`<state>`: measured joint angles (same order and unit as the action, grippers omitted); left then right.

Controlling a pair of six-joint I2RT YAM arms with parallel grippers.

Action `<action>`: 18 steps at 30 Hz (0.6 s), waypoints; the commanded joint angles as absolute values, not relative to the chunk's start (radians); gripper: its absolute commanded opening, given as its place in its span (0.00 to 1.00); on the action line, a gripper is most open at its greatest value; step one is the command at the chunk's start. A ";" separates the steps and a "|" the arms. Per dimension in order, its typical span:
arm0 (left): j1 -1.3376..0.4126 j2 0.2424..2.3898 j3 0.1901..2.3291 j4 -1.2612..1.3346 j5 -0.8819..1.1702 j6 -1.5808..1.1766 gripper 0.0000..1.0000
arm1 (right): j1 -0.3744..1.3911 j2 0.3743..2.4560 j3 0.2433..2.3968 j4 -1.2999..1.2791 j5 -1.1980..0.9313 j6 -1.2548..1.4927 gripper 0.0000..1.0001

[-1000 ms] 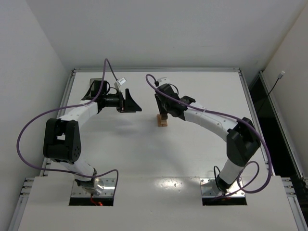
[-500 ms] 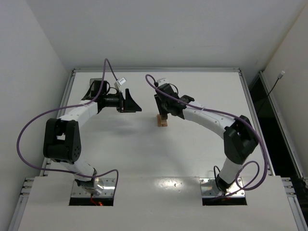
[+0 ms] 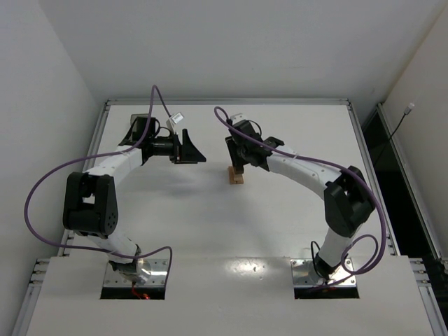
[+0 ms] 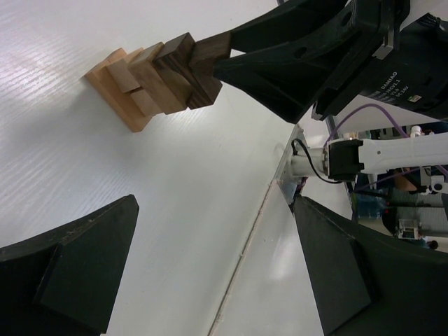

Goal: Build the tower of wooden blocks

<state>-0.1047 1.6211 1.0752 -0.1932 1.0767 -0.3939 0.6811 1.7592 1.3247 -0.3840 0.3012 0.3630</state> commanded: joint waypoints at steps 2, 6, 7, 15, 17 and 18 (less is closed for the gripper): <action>-0.100 1.618 1.101 -0.170 1.106 -0.382 0.92 | 0.676 1.756 1.350 -0.359 0.264 0.357 0.38; -0.100 1.618 1.101 -0.170 1.115 -0.382 0.92 | 0.676 1.756 1.350 -0.359 0.264 0.357 0.46; -0.100 1.618 1.101 -0.170 1.115 -0.382 0.92 | 0.676 1.756 1.350 -0.359 0.264 0.357 0.49; -0.100 1.628 1.101 -0.161 1.115 -0.382 0.91 | 0.676 1.738 1.330 -0.350 0.239 0.339 0.57; -0.100 1.628 1.101 -0.161 1.115 -0.382 0.91 | 0.676 1.729 1.330 -0.350 0.239 0.339 0.57; -0.100 1.628 1.101 -0.161 1.115 -0.382 0.91 | 0.676 1.729 1.321 -0.341 0.239 0.328 0.58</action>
